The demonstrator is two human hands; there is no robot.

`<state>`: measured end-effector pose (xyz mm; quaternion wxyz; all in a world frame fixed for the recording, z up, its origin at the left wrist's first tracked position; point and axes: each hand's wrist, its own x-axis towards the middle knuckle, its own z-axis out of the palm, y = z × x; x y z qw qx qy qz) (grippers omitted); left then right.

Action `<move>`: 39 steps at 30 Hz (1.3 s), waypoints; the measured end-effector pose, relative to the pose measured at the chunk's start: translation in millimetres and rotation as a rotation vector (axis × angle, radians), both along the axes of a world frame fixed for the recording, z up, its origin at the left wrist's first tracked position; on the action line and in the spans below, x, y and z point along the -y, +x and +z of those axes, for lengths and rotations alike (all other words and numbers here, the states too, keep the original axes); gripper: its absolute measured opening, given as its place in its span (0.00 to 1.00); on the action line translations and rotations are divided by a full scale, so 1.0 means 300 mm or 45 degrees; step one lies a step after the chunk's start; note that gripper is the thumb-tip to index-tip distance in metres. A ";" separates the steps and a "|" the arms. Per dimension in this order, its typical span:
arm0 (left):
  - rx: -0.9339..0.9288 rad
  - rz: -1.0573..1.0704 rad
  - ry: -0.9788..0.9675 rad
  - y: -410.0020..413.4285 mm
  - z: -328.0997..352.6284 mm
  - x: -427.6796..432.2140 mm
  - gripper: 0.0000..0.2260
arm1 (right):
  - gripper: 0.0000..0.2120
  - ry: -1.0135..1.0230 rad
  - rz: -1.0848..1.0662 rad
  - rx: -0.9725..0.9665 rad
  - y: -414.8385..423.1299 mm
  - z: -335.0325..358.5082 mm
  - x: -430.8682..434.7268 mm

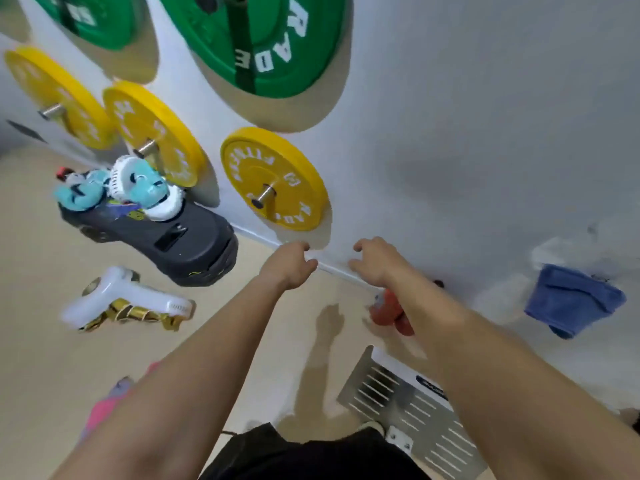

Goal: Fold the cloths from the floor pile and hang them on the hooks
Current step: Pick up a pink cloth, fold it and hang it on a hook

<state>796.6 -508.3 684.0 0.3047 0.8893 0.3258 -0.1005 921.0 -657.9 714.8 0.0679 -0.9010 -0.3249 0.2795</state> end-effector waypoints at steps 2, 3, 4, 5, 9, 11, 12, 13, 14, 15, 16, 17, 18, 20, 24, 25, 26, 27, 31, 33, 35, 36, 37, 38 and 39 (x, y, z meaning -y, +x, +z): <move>-0.028 0.127 -0.005 -0.190 -0.029 -0.133 0.24 | 0.24 -0.016 0.156 0.006 -0.139 -0.019 -0.196; -0.037 0.190 -0.014 -0.287 -0.043 -0.194 0.24 | 0.24 -0.023 0.232 0.002 -0.214 -0.030 -0.289; -0.040 0.257 -0.023 -0.387 -0.057 -0.251 0.24 | 0.24 -0.035 0.308 -0.006 -0.294 -0.045 -0.378; -0.047 0.331 -0.033 -0.489 -0.069 -0.303 0.24 | 0.25 -0.050 0.383 -0.008 -0.376 -0.060 -0.462; -0.073 0.612 -0.065 -0.885 -0.112 -0.470 0.22 | 0.25 -0.094 0.673 -0.011 -0.717 -0.102 -0.754; -0.086 0.730 -0.084 -1.075 -0.135 -0.527 0.19 | 0.25 -0.097 0.810 -0.029 -0.887 -0.112 -0.872; -0.086 0.778 -0.088 -1.166 -0.143 -0.547 0.18 | 0.25 -0.095 0.877 -0.034 -0.971 -0.119 -0.926; -0.084 0.829 -0.095 -1.251 -0.155 -0.563 0.17 | 0.25 -0.095 0.938 -0.038 -1.049 -0.125 -0.972; -0.078 0.883 -0.105 -1.328 -0.167 -0.576 0.17 | 0.24 -0.098 0.995 -0.041 -1.124 -0.135 -1.013; -0.074 0.941 -0.119 -1.400 -0.179 -0.587 0.17 | 0.24 -0.106 1.052 -0.039 -1.197 -0.147 -1.050; -0.074 0.995 -0.132 -1.468 -0.194 -0.596 0.18 | 0.23 -0.114 1.111 -0.030 -1.267 -0.156 -1.081; -0.075 1.049 -0.144 -1.528 -0.206 -0.601 0.18 | 0.22 -0.127 1.171 -0.021 -1.332 -0.167 -1.108; -0.078 1.105 -0.158 -1.584 -0.225 -0.606 0.18 | 0.22 -0.142 1.234 -0.017 -1.390 -0.182 -1.133; -0.071 1.215 -0.193 -1.688 -0.268 -0.608 0.16 | 0.23 -0.181 1.347 -0.034 -1.492 -0.220 -1.178; -0.107 1.298 -0.204 -1.860 -0.358 -0.614 0.13 | 0.21 -0.206 1.540 -0.015 -1.649 -0.319 -1.270; -0.132 1.331 -0.190 -1.899 -0.377 -0.626 0.12 | 0.21 -0.241 1.597 -0.015 -1.681 -0.348 -1.299; -0.150 1.373 -0.201 -1.935 -0.395 -0.645 0.11 | 0.21 -0.284 1.642 -0.026 -1.712 -0.373 -1.333; -0.172 1.411 -0.235 -1.967 -0.416 -0.667 0.10 | 0.21 -0.322 1.669 -0.044 -1.740 -0.399 -1.371; -0.215 1.551 -0.355 -2.081 -0.553 -0.750 0.15 | 0.18 -0.374 1.715 -0.128 -1.819 -0.571 -1.547; -0.251 1.627 -0.378 -2.132 -0.651 -0.798 0.15 | 0.18 -0.405 1.726 -0.186 -1.854 -0.690 -1.642; -0.282 1.682 -0.413 -2.175 -0.780 -0.858 0.16 | 0.17 -0.416 1.725 -0.236 -1.894 -0.834 -1.748; -0.289 1.710 -0.435 -2.194 -0.850 -0.890 0.17 | 0.16 -0.426 1.712 -0.237 -1.918 -0.919 -1.799; -0.284 1.735 -0.451 -2.212 -0.925 -0.921 0.17 | 0.17 -0.436 1.685 -0.234 -1.940 -1.006 -1.842; -0.276 1.760 -0.467 -2.226 -1.007 -0.947 0.17 | 0.18 -0.451 1.650 -0.238 -1.965 -1.096 -1.876; -0.268 1.780 -0.475 -2.243 -1.104 -0.974 0.17 | 0.18 -0.446 1.633 -0.241 -1.992 -1.199 -1.907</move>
